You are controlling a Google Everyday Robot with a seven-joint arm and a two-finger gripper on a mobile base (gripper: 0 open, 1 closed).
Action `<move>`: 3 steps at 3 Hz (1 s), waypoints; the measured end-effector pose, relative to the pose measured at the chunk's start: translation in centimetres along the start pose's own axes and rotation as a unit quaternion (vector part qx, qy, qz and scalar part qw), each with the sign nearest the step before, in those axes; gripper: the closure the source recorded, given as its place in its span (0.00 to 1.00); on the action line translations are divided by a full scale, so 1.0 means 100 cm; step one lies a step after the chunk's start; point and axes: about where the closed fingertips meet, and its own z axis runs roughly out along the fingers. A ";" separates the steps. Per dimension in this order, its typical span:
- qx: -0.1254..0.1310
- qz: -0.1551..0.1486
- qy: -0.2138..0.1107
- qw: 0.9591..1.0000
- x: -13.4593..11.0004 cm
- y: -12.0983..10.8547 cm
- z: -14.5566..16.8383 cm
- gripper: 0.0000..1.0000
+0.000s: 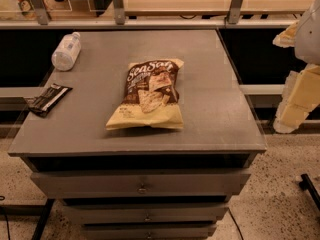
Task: Pick brown chip bag
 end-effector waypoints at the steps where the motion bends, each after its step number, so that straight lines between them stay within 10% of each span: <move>1: 0.000 0.000 0.000 1.000 0.000 0.000 0.000 0.00; 3: 0.013 -0.039 -0.022 0.999 -0.052 -0.019 0.011 0.00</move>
Offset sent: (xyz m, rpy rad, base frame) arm 0.0139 0.0199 0.0022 0.0343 -0.0003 0.0391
